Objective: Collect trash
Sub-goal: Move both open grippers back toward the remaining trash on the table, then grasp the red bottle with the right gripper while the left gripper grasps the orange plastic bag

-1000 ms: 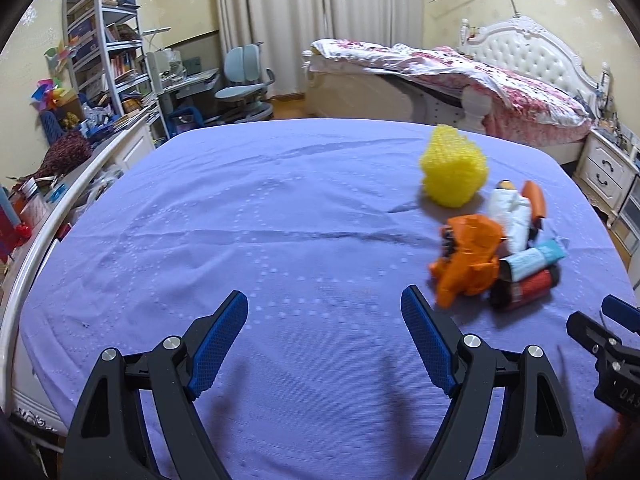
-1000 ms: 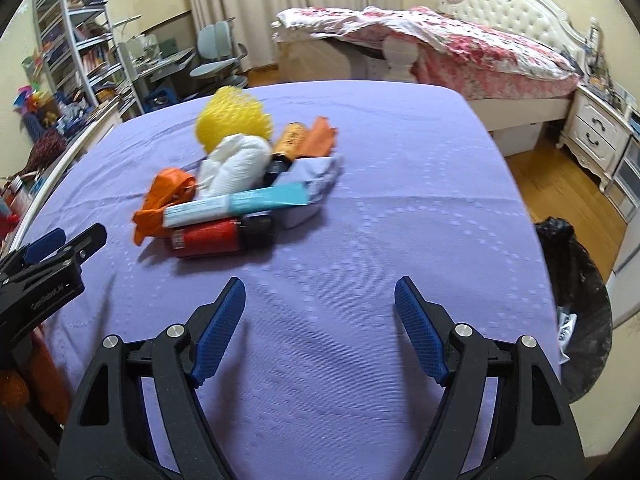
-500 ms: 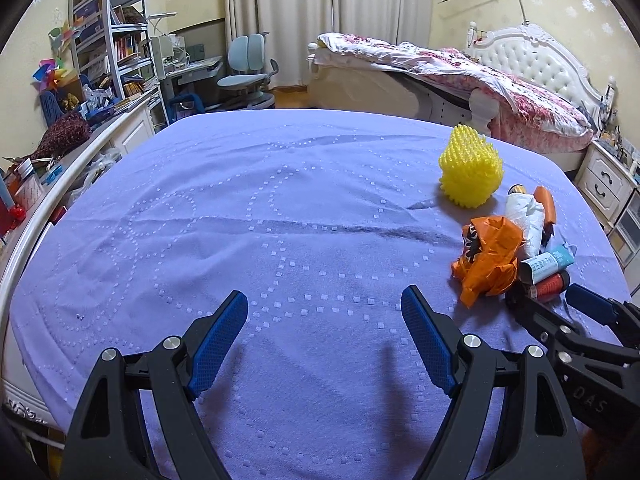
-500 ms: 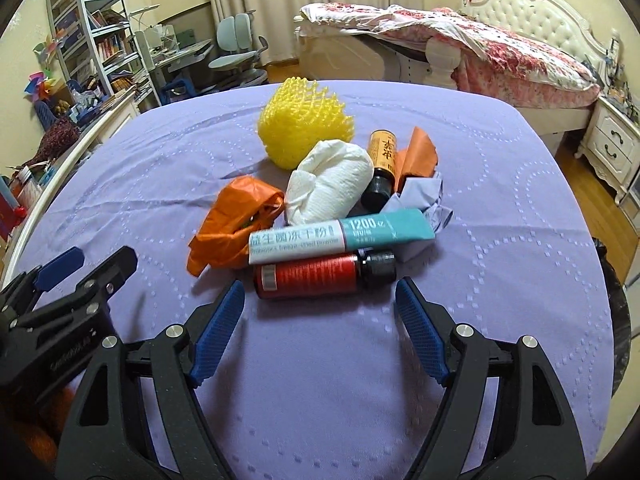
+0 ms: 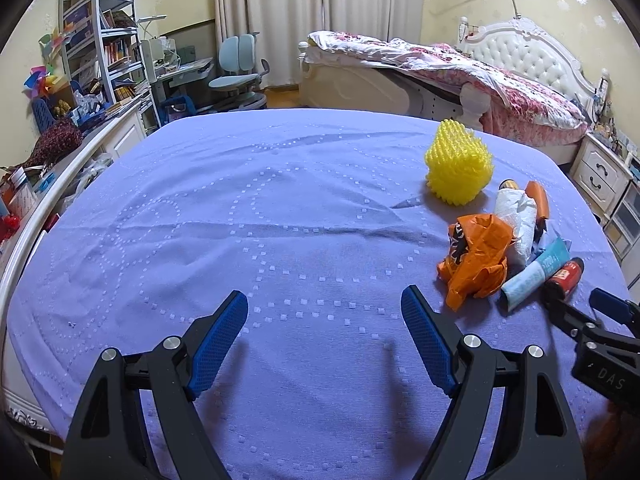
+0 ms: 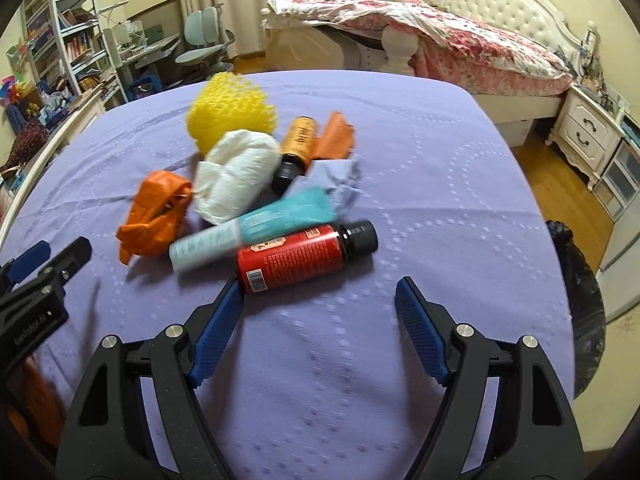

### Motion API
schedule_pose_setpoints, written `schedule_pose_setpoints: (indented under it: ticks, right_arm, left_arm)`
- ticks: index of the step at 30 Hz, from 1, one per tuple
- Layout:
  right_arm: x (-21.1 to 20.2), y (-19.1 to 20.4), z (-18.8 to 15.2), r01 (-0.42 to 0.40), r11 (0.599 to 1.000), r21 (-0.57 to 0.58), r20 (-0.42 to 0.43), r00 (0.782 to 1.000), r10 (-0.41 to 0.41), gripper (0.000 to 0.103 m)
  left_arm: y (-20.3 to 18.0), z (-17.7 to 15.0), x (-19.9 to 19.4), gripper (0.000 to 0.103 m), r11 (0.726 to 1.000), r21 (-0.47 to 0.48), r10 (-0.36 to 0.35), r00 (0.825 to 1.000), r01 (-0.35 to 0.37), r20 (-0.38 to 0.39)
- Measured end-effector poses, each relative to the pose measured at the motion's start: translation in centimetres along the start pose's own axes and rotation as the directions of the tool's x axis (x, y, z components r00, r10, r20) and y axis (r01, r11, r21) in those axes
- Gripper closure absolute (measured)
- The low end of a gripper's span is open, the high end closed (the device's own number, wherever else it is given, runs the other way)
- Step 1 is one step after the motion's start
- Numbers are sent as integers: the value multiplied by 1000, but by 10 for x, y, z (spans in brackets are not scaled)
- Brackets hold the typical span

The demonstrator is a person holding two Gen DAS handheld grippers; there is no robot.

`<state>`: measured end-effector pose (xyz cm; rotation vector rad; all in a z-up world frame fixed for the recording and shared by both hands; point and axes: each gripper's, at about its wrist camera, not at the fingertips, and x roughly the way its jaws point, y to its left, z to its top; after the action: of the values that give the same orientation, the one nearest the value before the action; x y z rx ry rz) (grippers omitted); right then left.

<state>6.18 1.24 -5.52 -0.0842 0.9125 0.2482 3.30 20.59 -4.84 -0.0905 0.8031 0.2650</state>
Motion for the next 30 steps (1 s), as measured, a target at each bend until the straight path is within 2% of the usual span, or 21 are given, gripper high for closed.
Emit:
schedule_pose_setpoints:
  ticks: [6, 13, 19, 21, 26, 30]
  right_arm:
    - [-5, -30, -5, 40, 999, 36, 0, 999, -40, 26]
    - [-12, -42, -3, -7, 997, 79, 8, 1000, 7, 26]
    - [-9, -35, 13, -14, 998, 69, 45, 999, 11, 26]
    - [-3, -33, 18, -8, 998, 65, 47, 999, 5, 29]
    - [8, -31, 18, -13, 999, 52, 14, 1000, 12, 55]
    - [4, -35, 14, -18, 998, 52, 17, 1000, 17, 56]
  left_arm:
    - [-7, 1, 0, 24, 1000, 0, -19, 1000, 19, -5]
    - [-15, 1, 1, 24, 1000, 13, -25, 1000, 26, -3]
    - [-17, 1, -1, 24, 1000, 10, -30, 1000, 30, 1]
    - [-18, 1, -1, 24, 999, 14, -29, 1000, 29, 4]
    - [-19, 0, -3, 24, 999, 20, -42, 999, 41, 9]
    - [-20, -1, -3, 24, 999, 20, -44, 999, 44, 10]
